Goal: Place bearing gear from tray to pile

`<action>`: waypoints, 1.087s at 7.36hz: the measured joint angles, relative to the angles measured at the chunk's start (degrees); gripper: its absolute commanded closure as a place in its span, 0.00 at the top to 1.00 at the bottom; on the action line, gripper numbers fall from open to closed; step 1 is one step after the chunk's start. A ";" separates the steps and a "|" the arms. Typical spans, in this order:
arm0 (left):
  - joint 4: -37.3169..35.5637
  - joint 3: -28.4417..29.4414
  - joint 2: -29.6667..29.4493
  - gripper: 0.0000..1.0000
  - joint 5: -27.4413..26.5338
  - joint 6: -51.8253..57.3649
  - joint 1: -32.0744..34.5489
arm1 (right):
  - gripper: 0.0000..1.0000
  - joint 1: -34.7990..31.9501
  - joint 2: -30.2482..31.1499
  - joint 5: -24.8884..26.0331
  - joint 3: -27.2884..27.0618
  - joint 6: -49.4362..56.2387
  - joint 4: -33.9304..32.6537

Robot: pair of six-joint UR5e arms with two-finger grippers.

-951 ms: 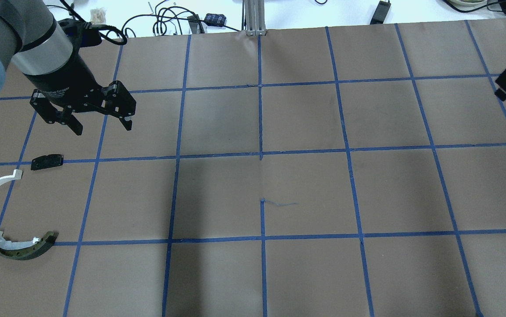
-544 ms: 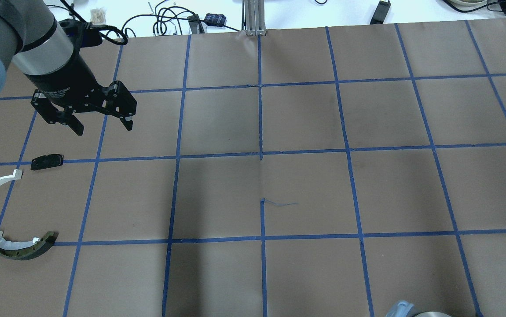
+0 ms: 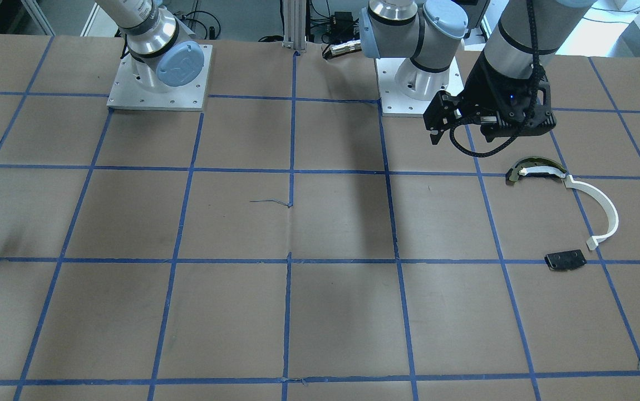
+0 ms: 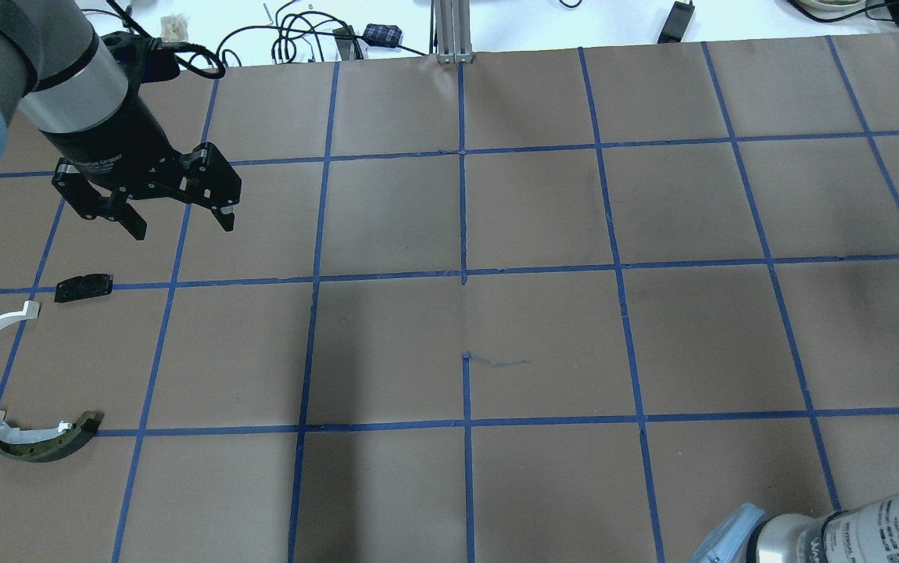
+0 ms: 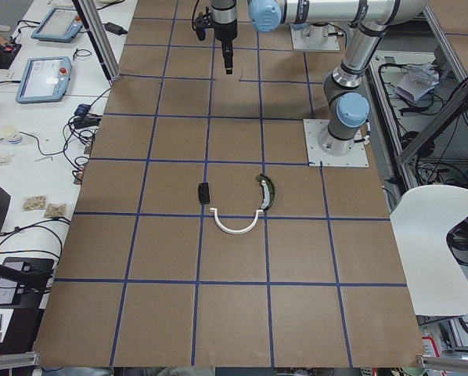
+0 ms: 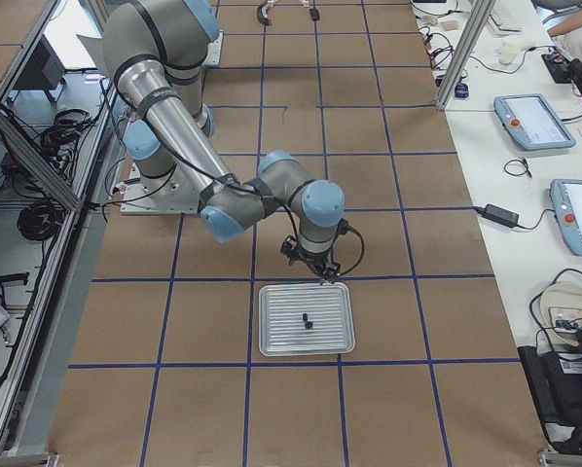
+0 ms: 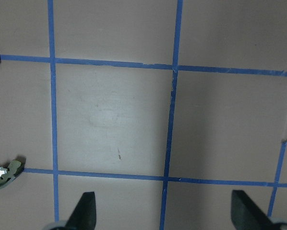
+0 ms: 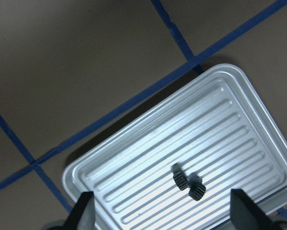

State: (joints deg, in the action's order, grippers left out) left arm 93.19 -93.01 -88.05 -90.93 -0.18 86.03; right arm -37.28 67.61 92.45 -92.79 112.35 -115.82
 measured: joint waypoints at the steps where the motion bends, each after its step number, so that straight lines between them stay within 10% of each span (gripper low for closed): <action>1: -0.01 -0.06 -0.03 1.00 -0.13 0.12 -0.06 | 1.00 1.20 -3.59 -0.68 -0.04 7.94 -4.76; 4: -0.01 -0.15 -0.21 1.00 -0.42 0.55 -0.30 | 0.99 2.38 -11.16 -4.47 -0.04 29.66 -14.08; 8: 0.03 -0.16 -0.11 1.00 -0.48 0.62 -0.33 | 0.47 2.74 -13.38 -4.30 -0.05 35.63 -16.63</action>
State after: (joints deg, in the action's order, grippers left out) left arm 93.22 -93.16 -88.16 -91.41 0.44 85.69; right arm -34.55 54.24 88.16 -92.84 147.98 -132.45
